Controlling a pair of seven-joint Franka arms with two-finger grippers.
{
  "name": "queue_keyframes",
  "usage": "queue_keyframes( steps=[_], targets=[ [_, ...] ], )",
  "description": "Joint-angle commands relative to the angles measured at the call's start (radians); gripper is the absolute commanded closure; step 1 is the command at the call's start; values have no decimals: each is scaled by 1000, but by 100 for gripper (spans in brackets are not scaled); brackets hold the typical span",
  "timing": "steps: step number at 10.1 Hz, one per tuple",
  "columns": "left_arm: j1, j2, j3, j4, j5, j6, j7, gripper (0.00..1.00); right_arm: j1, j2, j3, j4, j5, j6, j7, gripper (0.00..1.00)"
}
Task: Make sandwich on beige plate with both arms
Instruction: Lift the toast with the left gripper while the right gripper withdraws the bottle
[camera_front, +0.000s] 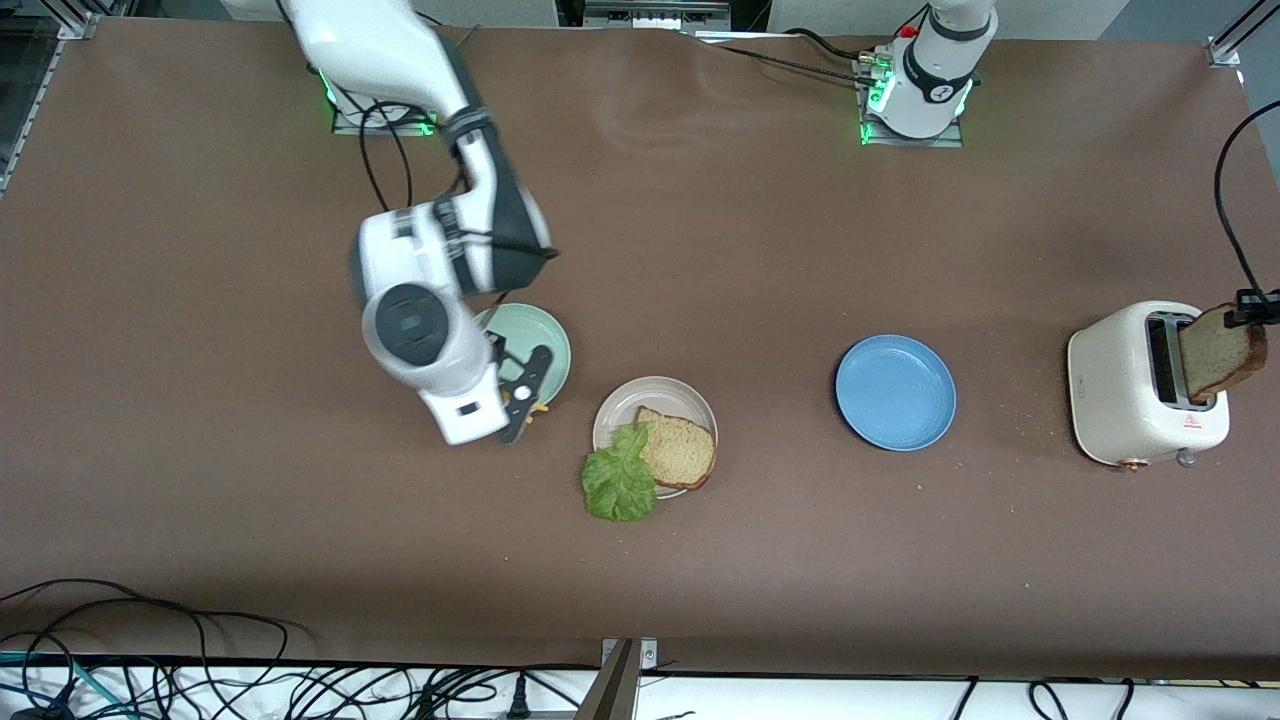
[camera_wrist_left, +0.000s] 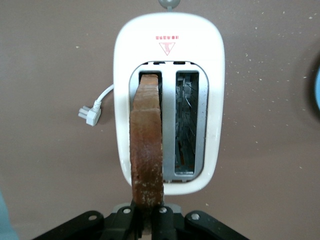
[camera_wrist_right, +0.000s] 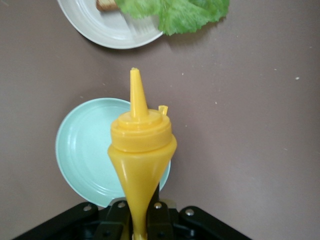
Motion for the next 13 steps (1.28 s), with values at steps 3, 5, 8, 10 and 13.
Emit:
queue_keyframes(
  steps=[3, 5, 8, 10, 13],
  targets=[
    [-66, 52, -4, 184, -93, -197, 13, 100, -156, -18, 16, 10, 262, -172, -196, 100],
    [-105, 52, -4, 236, -185, -303, -1, 100, -255, -16, 20, 8, 391, -278, -325, 100],
    [-120, 67, -4, 238, -447, -377, -47, 100, -389, -3, 30, 2, 494, -376, -553, 100],
    [-139, 94, -5, 224, -612, -414, -94, 100, -441, 8, 30, -37, 539, -419, -753, 100],
    [-229, 176, -8, 233, -835, -410, -124, 100, -516, 63, 36, -71, 623, -473, -1067, 100]
  ],
)
